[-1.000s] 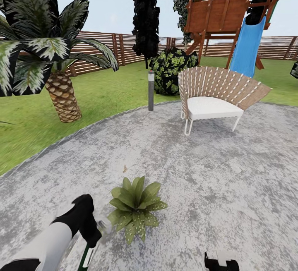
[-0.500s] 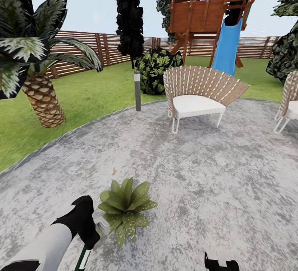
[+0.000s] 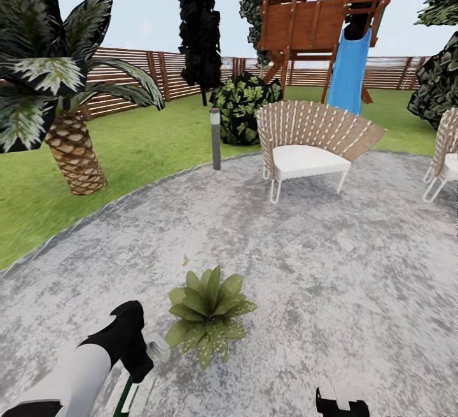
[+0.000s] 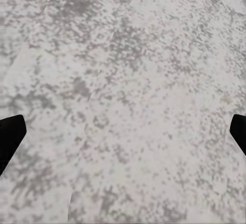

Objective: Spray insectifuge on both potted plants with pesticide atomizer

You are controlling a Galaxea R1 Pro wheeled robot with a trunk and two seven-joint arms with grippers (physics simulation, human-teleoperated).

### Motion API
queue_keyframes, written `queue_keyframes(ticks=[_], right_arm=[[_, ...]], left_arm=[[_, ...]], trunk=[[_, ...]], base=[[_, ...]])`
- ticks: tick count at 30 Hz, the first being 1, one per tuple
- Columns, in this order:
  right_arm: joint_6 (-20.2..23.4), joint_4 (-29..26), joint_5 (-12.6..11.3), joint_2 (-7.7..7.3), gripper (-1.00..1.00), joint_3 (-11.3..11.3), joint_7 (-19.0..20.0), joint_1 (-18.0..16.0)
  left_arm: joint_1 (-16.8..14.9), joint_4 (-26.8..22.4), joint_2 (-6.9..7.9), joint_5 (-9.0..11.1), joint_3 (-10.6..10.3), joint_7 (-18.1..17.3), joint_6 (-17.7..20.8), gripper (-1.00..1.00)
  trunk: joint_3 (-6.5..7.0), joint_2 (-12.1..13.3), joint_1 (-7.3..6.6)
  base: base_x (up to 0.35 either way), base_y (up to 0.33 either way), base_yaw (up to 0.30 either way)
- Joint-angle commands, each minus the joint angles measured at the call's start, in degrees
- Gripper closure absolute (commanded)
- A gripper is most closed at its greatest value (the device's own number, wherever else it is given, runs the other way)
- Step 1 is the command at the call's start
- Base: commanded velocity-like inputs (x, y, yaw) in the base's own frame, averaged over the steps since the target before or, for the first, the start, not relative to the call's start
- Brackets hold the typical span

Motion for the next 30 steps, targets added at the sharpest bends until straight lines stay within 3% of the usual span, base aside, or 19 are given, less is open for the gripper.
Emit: queue_keyframes(ticks=[1,9,24,30], right_arm=[[-0.18,0.09,0.61,0.02,-1.0,-0.36,-0.17,-0.01],[-0.18,0.1,0.62,0.02,-1.0,-0.33,-0.17,0.0],[-0.18,0.1,0.62,0.08,-1.0,-0.33,-0.17,-0.01],[-0.18,0.1,0.62,0.08,-1.0,-0.33,-0.17,-0.02]], left_arm=[[-0.01,-0.07,-0.15,-0.37,0.27,-0.42,0.39,1.0],[-0.14,-0.85,-0.06,-0.3,0.5,-0.46,0.46,1.0],[-0.98,-1.03,-0.85,-0.29,0.6,-0.5,0.66,1.0],[-0.88,-1.06,-0.4,-0.3,0.53,-0.42,0.66,1.0]], trunk=[[-0.05,-0.02,-0.01],[-0.05,-0.02,-0.01],[-0.05,-0.02,-0.01],[-0.05,-0.02,-0.01]], base=[[-0.002,0.033,-0.167],[0.0,0.003,-0.24],[0.028,0.109,-0.016],[0.004,0.001,-0.227]])
